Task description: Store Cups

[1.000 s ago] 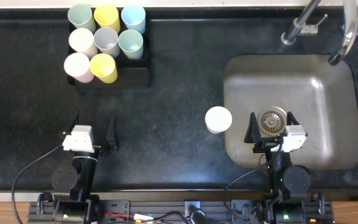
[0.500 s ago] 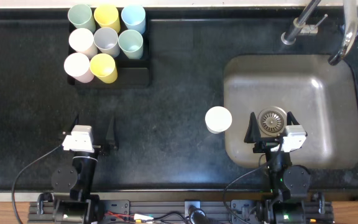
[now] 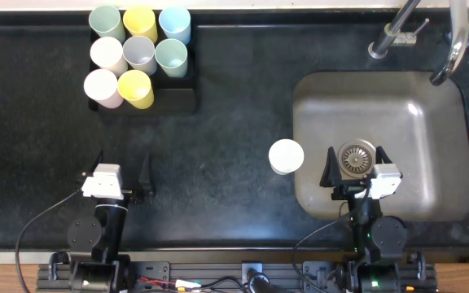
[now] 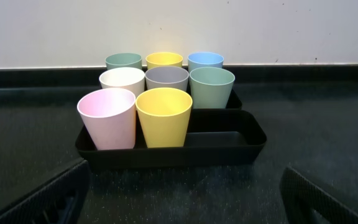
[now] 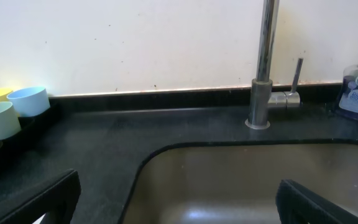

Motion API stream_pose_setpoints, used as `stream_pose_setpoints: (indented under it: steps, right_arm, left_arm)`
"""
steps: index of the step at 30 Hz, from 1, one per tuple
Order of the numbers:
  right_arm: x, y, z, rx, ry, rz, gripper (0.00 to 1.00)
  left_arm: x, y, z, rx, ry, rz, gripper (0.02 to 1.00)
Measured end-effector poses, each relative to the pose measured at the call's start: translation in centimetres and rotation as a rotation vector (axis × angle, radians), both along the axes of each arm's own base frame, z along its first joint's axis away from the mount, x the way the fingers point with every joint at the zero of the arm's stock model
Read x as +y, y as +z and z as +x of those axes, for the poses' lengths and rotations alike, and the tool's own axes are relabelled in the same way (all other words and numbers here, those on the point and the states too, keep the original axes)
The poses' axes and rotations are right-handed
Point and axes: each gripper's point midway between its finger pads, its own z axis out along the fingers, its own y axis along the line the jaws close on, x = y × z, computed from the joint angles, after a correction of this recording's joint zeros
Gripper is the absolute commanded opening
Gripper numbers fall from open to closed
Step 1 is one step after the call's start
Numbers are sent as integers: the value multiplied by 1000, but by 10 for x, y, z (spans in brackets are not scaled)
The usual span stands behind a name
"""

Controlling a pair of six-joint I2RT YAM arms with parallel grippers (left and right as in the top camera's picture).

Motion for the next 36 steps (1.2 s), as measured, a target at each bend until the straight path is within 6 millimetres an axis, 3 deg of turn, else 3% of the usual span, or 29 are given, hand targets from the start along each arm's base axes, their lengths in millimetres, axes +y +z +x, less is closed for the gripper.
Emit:
stream_pose_setpoints:
  steps: [6,10,17,21,24,29,33,36]
  right_arm:
    - [2,-3,-1,23,12,-14,998]
    - [8,-2,-9,167,52,-20,998]
    - [11,72,-17,518,115,-162,996]
    - [4,81,-12,811,153,-306,996]
    - [6,73,0,982,200,-368,998]
    - [25,32,31,1173,307,-439,998]
    - [58,-1,34,1277,460,-439,998]
    - [77,-14,31,1315,542,-436,998]
  left_arm:
    - [0,0,0,0,0,0,998]
    - [0,0,0,1,0,0,998]
    - [0,0,0,-3,0,0,998]
    - [0,0,0,-3,0,0,998]
    - [0,0,0,-2,0,0,998]
    - [0,0,0,-3,0,0,998]
    - [0,0,0,-3,0,0,998]
    - [0,0,0,-3,0,0,998]
